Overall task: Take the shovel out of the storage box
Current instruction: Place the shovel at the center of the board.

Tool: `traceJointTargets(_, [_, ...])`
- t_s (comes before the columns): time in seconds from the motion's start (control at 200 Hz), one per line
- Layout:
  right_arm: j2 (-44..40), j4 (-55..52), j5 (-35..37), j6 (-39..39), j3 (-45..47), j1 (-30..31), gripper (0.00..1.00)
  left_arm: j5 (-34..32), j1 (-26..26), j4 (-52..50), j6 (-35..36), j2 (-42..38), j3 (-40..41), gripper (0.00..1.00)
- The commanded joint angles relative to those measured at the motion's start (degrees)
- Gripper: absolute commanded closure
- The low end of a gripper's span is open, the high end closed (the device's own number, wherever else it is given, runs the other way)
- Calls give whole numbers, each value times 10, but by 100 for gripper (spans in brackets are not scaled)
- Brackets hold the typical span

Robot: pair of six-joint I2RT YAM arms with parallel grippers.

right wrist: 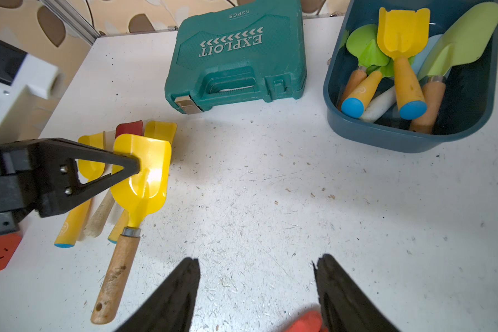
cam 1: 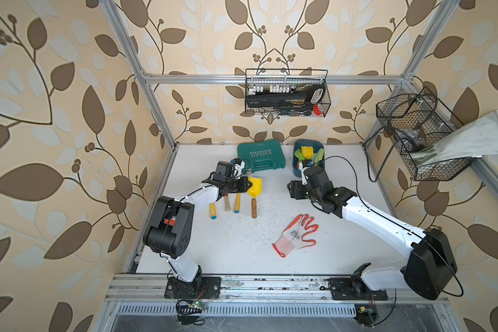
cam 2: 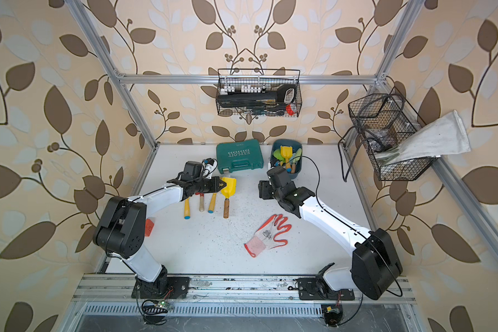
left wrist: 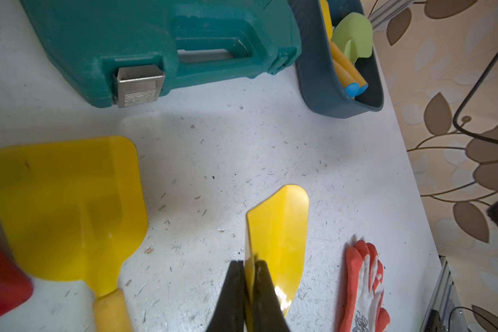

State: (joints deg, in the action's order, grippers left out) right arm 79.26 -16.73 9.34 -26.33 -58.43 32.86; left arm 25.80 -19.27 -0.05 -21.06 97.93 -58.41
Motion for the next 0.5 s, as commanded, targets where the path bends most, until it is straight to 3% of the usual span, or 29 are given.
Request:
traceJointTargets(0.0, [-11, 11, -10, -4, 10, -3, 33, 18, 7, -4, 16, 13, -34, 100])
traceJointTargets(0.495, [-21, 19, -13, -7, 20, -4, 32, -9, 18, -37, 31, 103, -100, 100])
